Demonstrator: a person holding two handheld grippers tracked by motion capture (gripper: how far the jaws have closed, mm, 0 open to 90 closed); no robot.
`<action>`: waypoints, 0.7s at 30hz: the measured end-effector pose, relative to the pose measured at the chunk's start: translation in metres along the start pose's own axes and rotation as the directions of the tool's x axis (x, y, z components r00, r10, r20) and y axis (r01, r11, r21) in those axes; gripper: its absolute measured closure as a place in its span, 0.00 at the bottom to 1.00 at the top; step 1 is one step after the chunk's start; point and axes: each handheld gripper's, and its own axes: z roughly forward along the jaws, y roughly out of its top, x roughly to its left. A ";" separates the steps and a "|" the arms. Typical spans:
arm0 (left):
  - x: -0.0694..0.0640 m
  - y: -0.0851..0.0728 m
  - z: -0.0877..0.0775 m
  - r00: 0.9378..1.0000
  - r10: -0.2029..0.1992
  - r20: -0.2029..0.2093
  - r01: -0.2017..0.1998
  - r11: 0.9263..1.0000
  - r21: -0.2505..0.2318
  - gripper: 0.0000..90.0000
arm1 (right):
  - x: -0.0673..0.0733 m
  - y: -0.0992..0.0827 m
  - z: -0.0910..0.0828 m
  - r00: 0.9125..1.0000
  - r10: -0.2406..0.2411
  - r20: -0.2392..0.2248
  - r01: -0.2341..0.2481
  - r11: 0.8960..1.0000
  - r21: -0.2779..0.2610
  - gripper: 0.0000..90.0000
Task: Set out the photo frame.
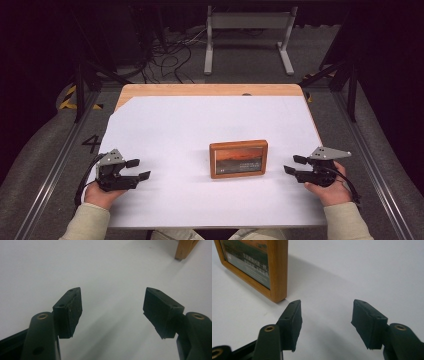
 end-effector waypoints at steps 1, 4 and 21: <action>0.002 -0.001 0.001 1.000 -0.001 -0.006 0.001 1.000 0.001 0.35 | 0.000 -0.001 0.001 1.000 -0.002 0.000 0.002 1.000 -0.001 0.46; 0.004 -0.002 0.004 1.000 -0.008 -0.025 0.009 1.000 0.023 0.35 | 0.002 -0.005 0.007 1.000 -0.013 0.006 0.013 1.000 0.010 0.46; -0.001 -0.002 0.014 0.997 0.039 -0.071 -0.038 0.999 0.011 0.30 | 0.009 -0.010 0.020 0.997 -0.067 0.030 0.064 0.995 0.078 0.42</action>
